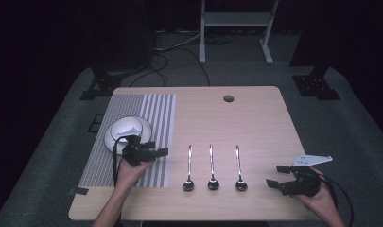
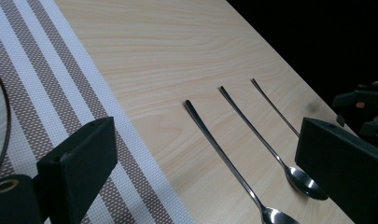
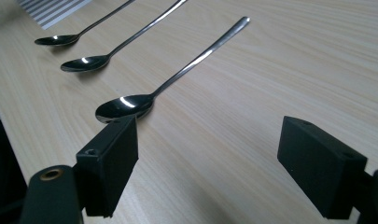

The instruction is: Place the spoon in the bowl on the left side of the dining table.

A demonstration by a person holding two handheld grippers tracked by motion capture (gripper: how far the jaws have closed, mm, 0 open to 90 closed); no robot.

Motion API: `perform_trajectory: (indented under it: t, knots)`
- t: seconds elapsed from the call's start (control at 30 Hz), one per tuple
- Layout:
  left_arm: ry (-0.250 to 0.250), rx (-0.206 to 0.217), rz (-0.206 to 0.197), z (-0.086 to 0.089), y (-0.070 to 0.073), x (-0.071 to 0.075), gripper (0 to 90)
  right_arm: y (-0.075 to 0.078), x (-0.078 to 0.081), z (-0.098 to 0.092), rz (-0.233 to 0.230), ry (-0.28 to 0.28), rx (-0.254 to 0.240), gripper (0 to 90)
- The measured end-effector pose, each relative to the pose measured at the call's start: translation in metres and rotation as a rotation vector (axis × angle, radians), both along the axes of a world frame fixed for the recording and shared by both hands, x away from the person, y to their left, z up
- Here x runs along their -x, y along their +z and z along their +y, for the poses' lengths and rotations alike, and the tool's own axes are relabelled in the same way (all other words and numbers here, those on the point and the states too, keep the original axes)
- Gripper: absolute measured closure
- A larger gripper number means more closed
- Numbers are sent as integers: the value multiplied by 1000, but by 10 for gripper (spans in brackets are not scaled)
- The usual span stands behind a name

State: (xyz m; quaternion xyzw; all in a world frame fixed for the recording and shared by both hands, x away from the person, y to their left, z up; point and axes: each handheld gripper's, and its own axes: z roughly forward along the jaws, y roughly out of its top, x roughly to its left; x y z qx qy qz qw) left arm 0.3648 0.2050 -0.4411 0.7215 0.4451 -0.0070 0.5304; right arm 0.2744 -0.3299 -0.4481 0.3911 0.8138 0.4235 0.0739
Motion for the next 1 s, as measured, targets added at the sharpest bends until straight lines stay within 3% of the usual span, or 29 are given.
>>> perform_trajectory:
  t: [0.23,0.33,0.63,1.0]
  knots:
    - [3,-5,9,1,-2,-1,48,10,-6,11,-4,44,34,191]
    - [9,7,0,1,0,-1,47,17,-10,23,-10,79,72,191]
    - [0,6,15,2,-2,-2,48,29,-22,47,-8,157,117,206]
    - [3,-2,11,3,-2,-3,49,43,-37,102,-23,314,212,226]
